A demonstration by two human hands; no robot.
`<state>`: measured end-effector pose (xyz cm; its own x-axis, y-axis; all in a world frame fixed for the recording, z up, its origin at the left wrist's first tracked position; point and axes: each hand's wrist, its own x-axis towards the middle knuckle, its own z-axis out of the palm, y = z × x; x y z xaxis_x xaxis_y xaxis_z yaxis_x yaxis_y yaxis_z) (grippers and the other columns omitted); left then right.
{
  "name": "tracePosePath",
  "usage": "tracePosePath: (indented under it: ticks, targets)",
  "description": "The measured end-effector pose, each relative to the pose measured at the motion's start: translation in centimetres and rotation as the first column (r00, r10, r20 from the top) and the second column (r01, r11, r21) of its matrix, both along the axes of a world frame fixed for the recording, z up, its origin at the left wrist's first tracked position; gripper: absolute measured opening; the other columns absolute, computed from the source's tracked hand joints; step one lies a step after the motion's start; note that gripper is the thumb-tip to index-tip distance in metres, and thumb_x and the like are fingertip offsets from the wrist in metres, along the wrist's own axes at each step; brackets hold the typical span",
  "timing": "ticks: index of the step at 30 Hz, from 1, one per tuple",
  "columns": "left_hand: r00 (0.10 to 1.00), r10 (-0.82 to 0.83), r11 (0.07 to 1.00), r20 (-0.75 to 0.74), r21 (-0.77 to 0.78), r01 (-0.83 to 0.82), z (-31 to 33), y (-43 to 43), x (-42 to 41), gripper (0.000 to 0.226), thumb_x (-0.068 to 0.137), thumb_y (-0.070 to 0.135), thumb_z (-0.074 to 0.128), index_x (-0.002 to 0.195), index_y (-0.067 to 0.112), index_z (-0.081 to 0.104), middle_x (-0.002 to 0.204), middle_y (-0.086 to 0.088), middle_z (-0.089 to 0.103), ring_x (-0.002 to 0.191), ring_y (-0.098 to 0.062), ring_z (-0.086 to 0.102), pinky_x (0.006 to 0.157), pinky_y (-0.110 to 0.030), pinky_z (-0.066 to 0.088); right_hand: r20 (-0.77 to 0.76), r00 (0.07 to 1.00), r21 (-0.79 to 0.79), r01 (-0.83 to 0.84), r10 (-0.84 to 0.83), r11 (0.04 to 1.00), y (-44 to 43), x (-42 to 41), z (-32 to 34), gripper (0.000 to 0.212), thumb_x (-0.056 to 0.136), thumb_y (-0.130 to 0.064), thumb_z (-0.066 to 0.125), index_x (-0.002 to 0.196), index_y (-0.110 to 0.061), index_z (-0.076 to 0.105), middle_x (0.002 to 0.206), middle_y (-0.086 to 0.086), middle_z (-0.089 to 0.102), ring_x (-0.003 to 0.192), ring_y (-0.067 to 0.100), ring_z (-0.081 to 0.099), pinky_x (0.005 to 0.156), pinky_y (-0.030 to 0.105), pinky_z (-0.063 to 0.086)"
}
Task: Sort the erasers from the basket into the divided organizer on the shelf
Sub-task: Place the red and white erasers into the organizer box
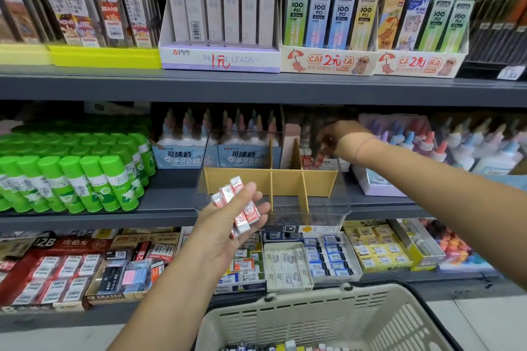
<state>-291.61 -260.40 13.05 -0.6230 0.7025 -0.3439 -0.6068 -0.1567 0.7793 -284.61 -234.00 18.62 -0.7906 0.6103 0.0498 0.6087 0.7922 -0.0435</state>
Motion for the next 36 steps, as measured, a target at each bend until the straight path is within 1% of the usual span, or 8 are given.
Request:
tracePosePath:
  ticks: [3, 9, 13, 17, 21, 29, 33, 36]
  targets:
    - [1.0, 0.002, 1.0, -0.001, -0.007, -0.002, -0.1, 0.0, -0.2, 0.038, 0.064, 0.021, 0.076, 0.097, 0.006, 0.065, 0.092, -0.013, 0.074, 0.083, -0.026, 0.073, 0.061, -0.03, 0.06, 0.027, 0.997, 0.088, -0.073, 0.07, 0.993, 0.4, -1.3, -1.2, 0.033, 0.086, -0.014, 0.065, 0.117, -0.026, 0.063, 0.118, 0.009, 0.063, 0.106, 0.029, 0.058, 0.082, 0.026, 0.041]
    - [1.0, -0.009, 0.999, -0.017, -0.035, 0.008, -0.6, 0.0, -0.5, 0.038, 0.065, 0.019, 0.075, 0.099, 0.005, 0.065, 0.091, -0.013, 0.074, 0.083, -0.026, 0.073, 0.063, -0.031, 0.061, 0.076, 0.992, 0.154, -0.113, 0.102, 0.982, 0.5, -1.5, -2.8, 0.029, 0.094, -0.007, 0.05, 0.119, -0.019, 0.06, 0.109, 0.012, 0.064, 0.098, 0.03, 0.06, 0.083, 0.033, 0.047]
    - [1.0, -0.013, 0.999, -0.014, -0.039, 0.013, -0.7, 0.1, -0.6, 0.036, 0.067, 0.018, 0.075, 0.099, 0.005, 0.065, 0.091, -0.013, 0.074, 0.083, -0.026, 0.073, 0.064, -0.031, 0.06, 0.089, 0.987, 0.128, -0.143, 0.132, 0.981, 0.6, -1.6, -2.5, 0.03, 0.094, -0.007, 0.05, 0.119, -0.018, 0.059, 0.096, 0.007, 0.059, 0.082, 0.022, 0.052, 0.073, 0.027, 0.039]
    - [1.0, -0.012, 0.999, -0.013, -0.041, 0.011, -0.7, 0.2, -0.7, 0.033, 0.069, 0.017, 0.075, 0.098, 0.005, 0.066, 0.091, -0.014, 0.074, 0.083, -0.026, 0.073, 0.063, -0.031, 0.06, 0.065, 0.986, 0.16, -0.164, 0.156, 0.973, 0.7, -1.6, -2.5, 0.029, 0.094, -0.008, 0.051, 0.121, -0.017, 0.059, 0.091, 0.003, 0.057, 0.08, 0.021, 0.052, 0.071, 0.025, 0.037]
    - [1.0, -0.014, 0.999, -0.013, -0.039, 0.013, -0.7, 0.3, -0.6, 0.034, 0.069, 0.017, 0.075, 0.099, 0.005, 0.066, 0.09, -0.014, 0.074, 0.083, -0.026, 0.073, 0.063, -0.031, 0.06, 0.067, 0.988, 0.219, -0.151, 0.14, 0.964, 0.6, -1.6, -3.0, 0.035, 0.095, -0.004, 0.046, 0.125, -0.018, 0.056, 0.109, 0.012, 0.063, 0.098, 0.029, 0.06, 0.081, 0.032, 0.048]
    - [1.0, -0.018, 0.999, -0.018, -0.049, 0.017, -0.7, 0.3, -0.5, 0.035, 0.067, 0.017, 0.075, 0.098, 0.005, 0.067, 0.091, -0.014, 0.074, 0.083, -0.026, 0.073, 0.062, -0.031, 0.061, 0.143, 0.987, 0.243, -0.109, 0.076, 0.964, 0.6, -2.1, -3.4, 0.026, 0.094, -0.001, 0.045, 0.117, -0.005, 0.058, 0.117, 0.018, 0.061, 0.103, 0.034, 0.06, 0.08, 0.032, 0.045]
    - [1.0, -0.019, 0.999, -0.018, -0.046, 0.018, -0.6, 0.3, -0.4, 0.039, 0.064, 0.018, 0.076, 0.099, 0.005, 0.066, 0.09, -0.014, 0.074, 0.082, -0.026, 0.073, 0.062, -0.031, 0.06, 0.119, 0.992, 0.205, -0.063, 0.039, 0.977, 0.5, -2.5, -3.6, 0.023, 0.093, -0.001, 0.047, 0.109, -0.004, 0.063, 0.111, 0.018, 0.064, 0.098, 0.033, 0.062, 0.079, 0.032, 0.046]
    - [0.999, -0.027, 0.999, -0.018, -0.047, 0.026, -0.6, 0.2, -0.3, 0.039, 0.064, 0.018, 0.076, 0.1, 0.004, 0.066, 0.09, -0.014, 0.074, 0.083, -0.026, 0.073, 0.06, -0.031, 0.06, 0.177, 0.984, 0.183, -0.05, 0.017, 0.982, 0.2, -2.3, -3.1, 0.026, 0.091, 0.003, 0.047, 0.11, -0.003, 0.064, 0.108, 0.016, 0.065, 0.096, 0.032, 0.063, 0.076, 0.03, 0.045]
